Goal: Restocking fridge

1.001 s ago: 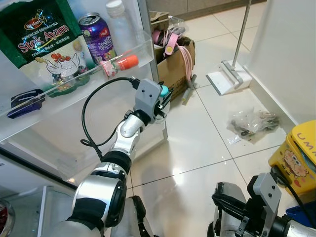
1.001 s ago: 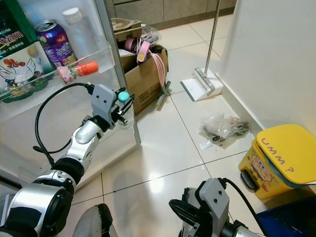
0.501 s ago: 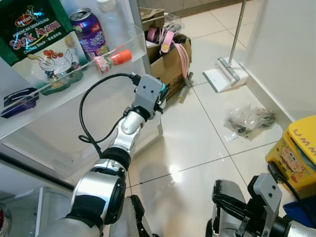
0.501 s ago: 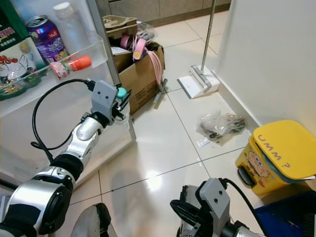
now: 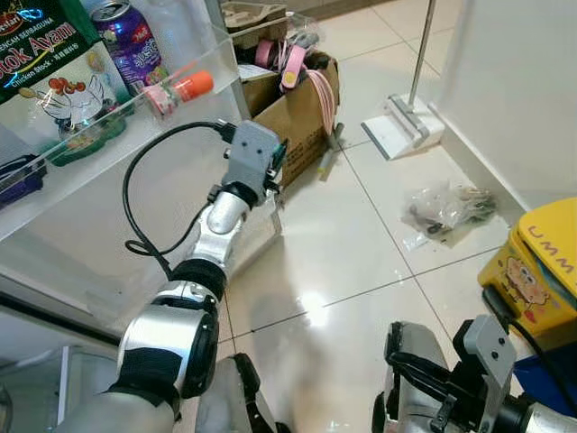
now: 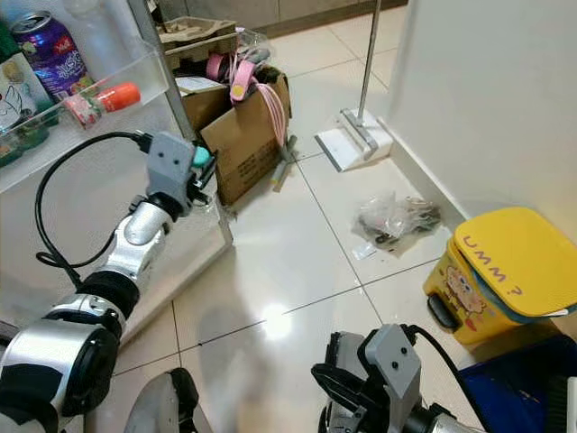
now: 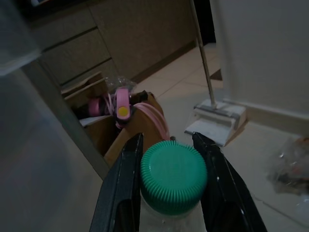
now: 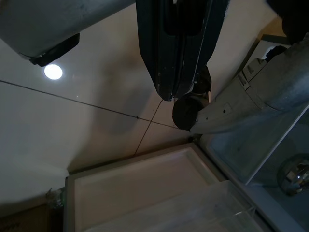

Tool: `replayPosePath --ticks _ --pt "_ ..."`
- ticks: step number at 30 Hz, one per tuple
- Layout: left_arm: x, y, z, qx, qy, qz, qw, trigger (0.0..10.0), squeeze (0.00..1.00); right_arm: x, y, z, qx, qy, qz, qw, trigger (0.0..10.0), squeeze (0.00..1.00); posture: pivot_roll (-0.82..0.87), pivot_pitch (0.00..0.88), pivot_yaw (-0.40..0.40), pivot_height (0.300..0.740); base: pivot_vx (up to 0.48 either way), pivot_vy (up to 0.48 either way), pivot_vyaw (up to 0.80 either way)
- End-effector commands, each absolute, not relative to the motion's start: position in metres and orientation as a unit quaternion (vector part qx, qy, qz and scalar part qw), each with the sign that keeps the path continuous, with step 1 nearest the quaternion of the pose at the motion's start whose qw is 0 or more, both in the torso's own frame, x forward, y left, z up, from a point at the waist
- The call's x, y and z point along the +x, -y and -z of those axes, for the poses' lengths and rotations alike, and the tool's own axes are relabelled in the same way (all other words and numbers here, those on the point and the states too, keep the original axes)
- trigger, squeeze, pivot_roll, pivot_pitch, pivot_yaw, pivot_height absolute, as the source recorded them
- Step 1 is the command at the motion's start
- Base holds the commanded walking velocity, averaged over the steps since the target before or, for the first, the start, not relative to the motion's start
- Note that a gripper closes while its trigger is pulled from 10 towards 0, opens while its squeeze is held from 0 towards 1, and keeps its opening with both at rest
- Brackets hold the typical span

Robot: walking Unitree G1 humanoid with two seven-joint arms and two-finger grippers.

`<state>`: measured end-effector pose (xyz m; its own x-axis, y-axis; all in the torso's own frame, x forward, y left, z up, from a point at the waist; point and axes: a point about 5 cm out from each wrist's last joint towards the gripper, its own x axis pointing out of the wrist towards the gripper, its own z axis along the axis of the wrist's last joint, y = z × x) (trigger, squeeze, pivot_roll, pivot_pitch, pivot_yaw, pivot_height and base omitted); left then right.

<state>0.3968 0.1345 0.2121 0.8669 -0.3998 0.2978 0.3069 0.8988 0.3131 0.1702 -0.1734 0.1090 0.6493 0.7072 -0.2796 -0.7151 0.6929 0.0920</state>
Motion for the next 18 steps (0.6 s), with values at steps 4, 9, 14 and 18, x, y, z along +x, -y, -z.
replayPosePath --ticks 4,9,14,18 --pt "0.392 -0.133 -0.186 0.069 0.124 0.238 0.961 10.0 0.0 0.168 0.171 -0.107 -0.005 -0.154 -0.394 0.906 10.0 0.0 -0.17 0.341 0.105 0.417 0.0 0.0 0.0" --pt "0.393 -0.128 -0.203 0.042 0.156 0.287 0.944 10.0 0.0 0.17 0.172 -0.108 -0.007 -0.15 -0.391 0.908 10.0 0.0 -0.17 0.332 0.108 0.417 0.0 0.0 0.0" --pt "0.395 -0.133 -0.219 0.043 0.182 0.291 0.939 10.0 0.0 0.172 0.171 -0.107 -0.006 -0.147 -0.39 0.909 10.0 0.0 -0.16 0.326 0.112 0.417 0.0 0.0 0.0" --pt "0.396 -0.136 -0.225 0.042 0.191 0.286 0.938 10.0 0.0 0.173 0.17 -0.107 -0.006 -0.146 -0.39 0.909 10.0 0.0 -0.16 0.325 0.113 0.417 0.0 0.0 0.0"
